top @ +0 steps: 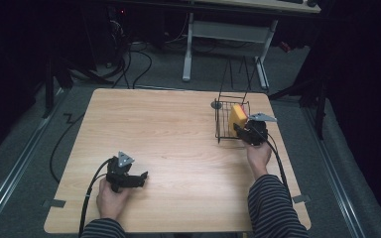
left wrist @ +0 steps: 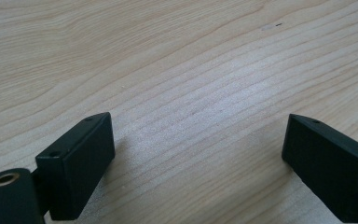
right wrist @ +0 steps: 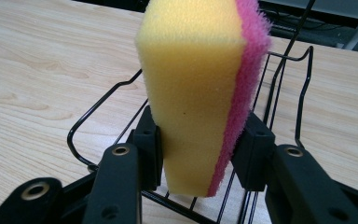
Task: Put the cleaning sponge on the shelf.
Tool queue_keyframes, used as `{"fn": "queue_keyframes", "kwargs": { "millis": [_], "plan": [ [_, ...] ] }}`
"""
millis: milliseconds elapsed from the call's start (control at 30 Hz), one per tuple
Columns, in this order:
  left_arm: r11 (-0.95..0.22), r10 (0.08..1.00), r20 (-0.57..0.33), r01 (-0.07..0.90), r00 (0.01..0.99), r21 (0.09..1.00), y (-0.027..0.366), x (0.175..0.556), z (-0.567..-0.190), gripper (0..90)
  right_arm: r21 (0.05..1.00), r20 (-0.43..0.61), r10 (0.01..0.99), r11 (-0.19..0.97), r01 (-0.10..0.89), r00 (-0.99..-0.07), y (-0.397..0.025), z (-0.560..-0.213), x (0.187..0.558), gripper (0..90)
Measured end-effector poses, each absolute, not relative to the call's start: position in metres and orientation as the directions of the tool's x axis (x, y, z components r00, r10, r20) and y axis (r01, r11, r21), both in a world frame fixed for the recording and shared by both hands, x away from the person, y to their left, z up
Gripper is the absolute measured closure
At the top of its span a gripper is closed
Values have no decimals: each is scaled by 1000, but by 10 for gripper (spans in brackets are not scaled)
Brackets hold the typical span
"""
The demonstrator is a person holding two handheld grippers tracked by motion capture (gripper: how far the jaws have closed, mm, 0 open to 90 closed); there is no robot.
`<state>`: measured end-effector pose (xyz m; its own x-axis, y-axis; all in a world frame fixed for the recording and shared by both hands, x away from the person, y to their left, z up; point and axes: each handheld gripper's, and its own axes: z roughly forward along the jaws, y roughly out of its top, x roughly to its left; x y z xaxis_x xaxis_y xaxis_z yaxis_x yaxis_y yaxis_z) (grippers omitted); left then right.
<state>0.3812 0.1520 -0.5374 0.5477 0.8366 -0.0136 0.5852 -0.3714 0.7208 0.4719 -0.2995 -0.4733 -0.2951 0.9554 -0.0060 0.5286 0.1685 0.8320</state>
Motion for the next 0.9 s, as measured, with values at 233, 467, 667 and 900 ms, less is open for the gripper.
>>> {"fn": "queue_keyframes", "kwargs": {
  "millis": [233, 467, 667, 900],
  "plan": [
    [-372, 836, -14, 585, 548, 721, 152, 381, -537, 97, 828, 6, 957, 157, 538, -290, -300, -473, 471, 577],
    [-372, 836, -14, 585, 548, 721, 152, 381, -537, 97, 821, 16, 957, 152, 550, -288, -301, -473, 472, 499],
    [-371, 837, -14, 585, 548, 721, 152, 381, -537, 97, 815, 33, 959, 137, 563, -281, -302, -473, 472, 425],
    [-372, 836, -14, 585, 548, 721, 152, 381, -537, 97, 809, 47, 960, 126, 575, -276, -303, -474, 473, 364]
  ]
}}
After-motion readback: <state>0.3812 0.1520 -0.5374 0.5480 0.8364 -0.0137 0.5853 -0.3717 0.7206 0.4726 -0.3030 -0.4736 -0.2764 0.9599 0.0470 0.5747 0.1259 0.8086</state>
